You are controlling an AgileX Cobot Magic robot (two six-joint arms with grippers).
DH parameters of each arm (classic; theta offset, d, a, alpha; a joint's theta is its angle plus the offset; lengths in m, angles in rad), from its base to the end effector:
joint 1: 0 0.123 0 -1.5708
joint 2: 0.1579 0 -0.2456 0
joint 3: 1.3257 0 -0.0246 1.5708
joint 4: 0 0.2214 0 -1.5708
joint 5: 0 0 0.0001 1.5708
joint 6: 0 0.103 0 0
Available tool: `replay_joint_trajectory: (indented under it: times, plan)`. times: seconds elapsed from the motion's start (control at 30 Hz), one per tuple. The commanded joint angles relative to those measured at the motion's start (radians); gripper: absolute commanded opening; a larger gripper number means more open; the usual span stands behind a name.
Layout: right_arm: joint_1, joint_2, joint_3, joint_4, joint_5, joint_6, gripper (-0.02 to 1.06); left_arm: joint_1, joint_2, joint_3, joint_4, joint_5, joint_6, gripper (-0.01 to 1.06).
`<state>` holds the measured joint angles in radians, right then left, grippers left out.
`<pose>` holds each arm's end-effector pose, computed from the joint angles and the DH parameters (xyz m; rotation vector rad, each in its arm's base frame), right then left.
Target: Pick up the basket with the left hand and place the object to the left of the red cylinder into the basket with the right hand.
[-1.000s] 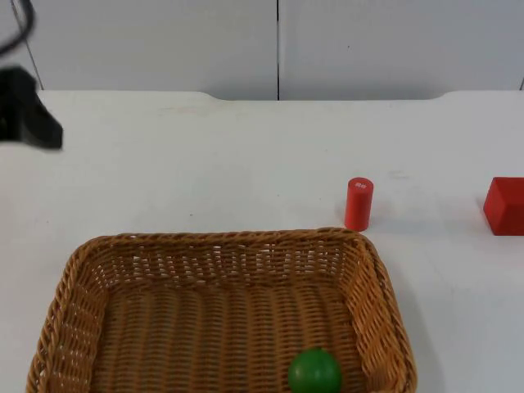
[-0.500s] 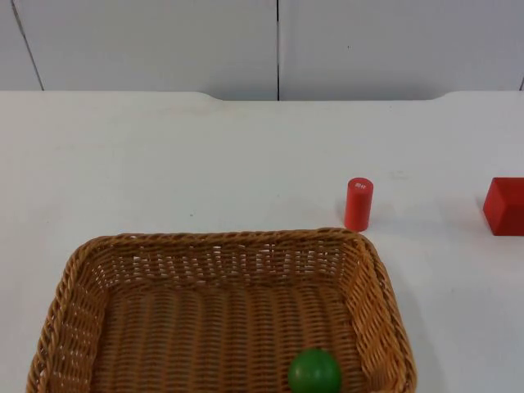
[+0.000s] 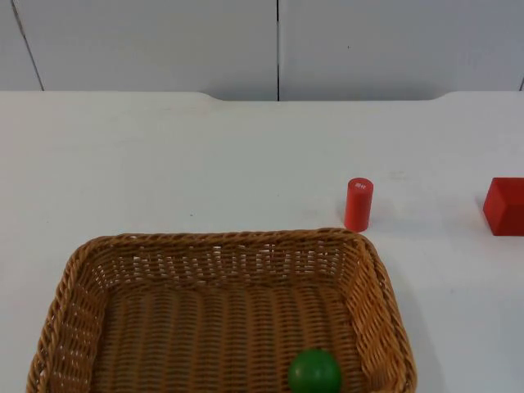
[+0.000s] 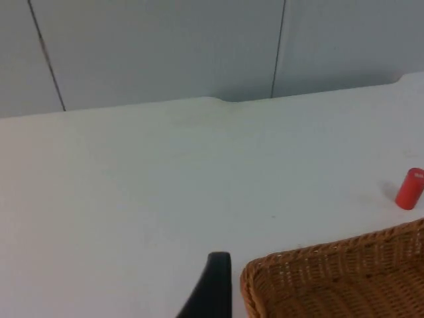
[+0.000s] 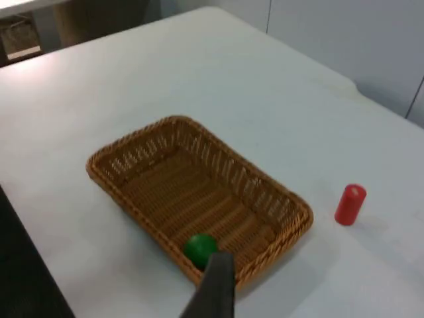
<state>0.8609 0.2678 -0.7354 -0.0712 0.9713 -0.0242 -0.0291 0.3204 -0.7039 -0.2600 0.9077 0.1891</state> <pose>0.0343 0.0306 0.3204 -0.8643 1.8194 0.4546 0.0595 -0.0226 0.3171 0.1870 1.9788 -0.2045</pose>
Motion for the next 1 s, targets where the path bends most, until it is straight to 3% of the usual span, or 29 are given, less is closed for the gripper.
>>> replay_joint_trajectory:
  times: [0.0,0.3,0.53,0.97]
  plan:
    - [0.000,-0.044,0.039,0.006,0.004,-0.002,0.76,-0.004,-0.032,0.000,0.034,0.022,-0.022,0.83]
    - [0.000,-0.235,0.164,0.004,0.080,0.065,0.76,-0.004,-0.191,0.032,0.146,0.102,-0.098,0.83]
    - [0.000,-0.268,0.220,-0.001,0.109,0.107,0.76,-0.004,-0.320,0.165,0.214,0.108,-0.173,0.83]
    - [0.000,-0.268,0.220,0.016,0.109,0.053,0.76,-0.004,-0.320,0.184,0.299,0.133,-0.189,0.83]
